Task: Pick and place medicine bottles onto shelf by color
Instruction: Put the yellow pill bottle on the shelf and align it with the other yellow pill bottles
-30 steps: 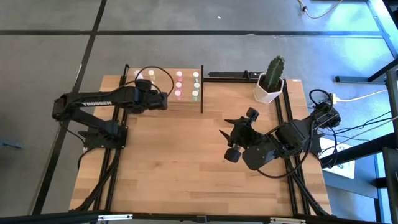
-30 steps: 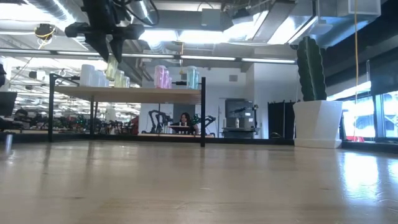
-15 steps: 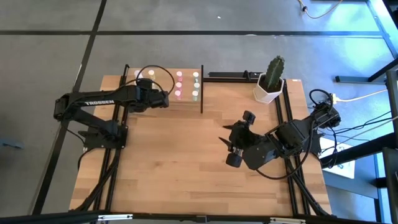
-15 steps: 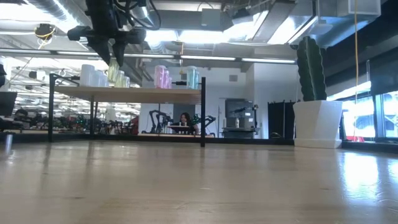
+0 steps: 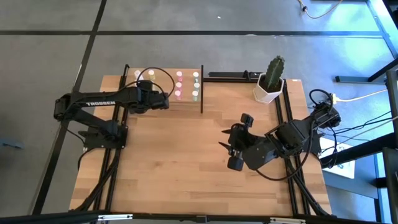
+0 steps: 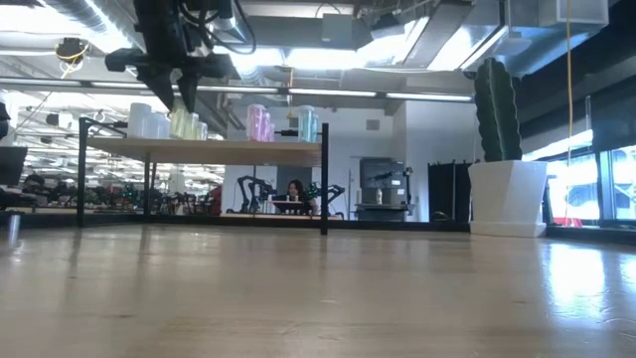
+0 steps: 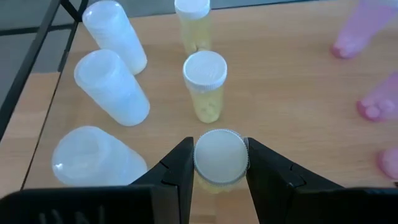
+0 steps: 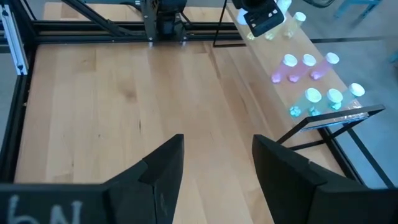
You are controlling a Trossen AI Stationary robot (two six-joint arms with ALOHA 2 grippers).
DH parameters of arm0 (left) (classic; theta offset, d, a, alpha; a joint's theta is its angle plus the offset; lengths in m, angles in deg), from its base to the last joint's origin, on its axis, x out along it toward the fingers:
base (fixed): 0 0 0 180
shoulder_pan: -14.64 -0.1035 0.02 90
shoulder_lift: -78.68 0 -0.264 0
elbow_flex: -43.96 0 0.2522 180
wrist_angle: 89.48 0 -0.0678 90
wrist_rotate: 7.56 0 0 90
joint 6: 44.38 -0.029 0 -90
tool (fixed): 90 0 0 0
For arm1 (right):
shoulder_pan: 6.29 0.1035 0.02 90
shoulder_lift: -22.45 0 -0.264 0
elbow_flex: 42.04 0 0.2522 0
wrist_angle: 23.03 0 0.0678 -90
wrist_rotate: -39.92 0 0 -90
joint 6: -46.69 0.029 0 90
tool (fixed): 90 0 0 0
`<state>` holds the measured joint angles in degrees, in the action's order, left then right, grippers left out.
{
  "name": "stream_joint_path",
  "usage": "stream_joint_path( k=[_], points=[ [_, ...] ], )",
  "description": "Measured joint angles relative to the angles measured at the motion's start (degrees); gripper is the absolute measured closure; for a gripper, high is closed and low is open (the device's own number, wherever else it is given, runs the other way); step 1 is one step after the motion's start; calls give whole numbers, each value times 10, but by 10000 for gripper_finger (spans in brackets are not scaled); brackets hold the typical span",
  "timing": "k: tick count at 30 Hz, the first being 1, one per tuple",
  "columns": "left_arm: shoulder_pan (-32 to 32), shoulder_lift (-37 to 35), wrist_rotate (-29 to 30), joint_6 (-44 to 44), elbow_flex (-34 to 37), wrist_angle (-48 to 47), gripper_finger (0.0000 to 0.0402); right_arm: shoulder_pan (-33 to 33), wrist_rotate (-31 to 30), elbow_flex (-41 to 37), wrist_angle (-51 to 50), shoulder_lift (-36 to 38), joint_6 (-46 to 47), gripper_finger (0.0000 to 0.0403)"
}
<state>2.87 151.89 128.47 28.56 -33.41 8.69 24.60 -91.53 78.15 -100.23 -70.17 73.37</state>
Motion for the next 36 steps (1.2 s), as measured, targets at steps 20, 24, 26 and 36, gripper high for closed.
stream_joint_path(
  k=[20, 24, 26, 36],
  points=[
    [0, 0, 21, 0, 0, 8, 278, 0, 0, 0, 0, 0, 0, 211],
    [0, 0, 21, 0, 0, 8, 264, 0, 0, 0, 0, 0, 0, 211],
    [0, 0, 21, 0, 0, 8, 257, 0, 1, 0, 0, 0, -1, 211],
    [0, 0, 22, 0, 0, 8, 249, 0, 1, 0, 0, 0, -2, 211]
  ],
)
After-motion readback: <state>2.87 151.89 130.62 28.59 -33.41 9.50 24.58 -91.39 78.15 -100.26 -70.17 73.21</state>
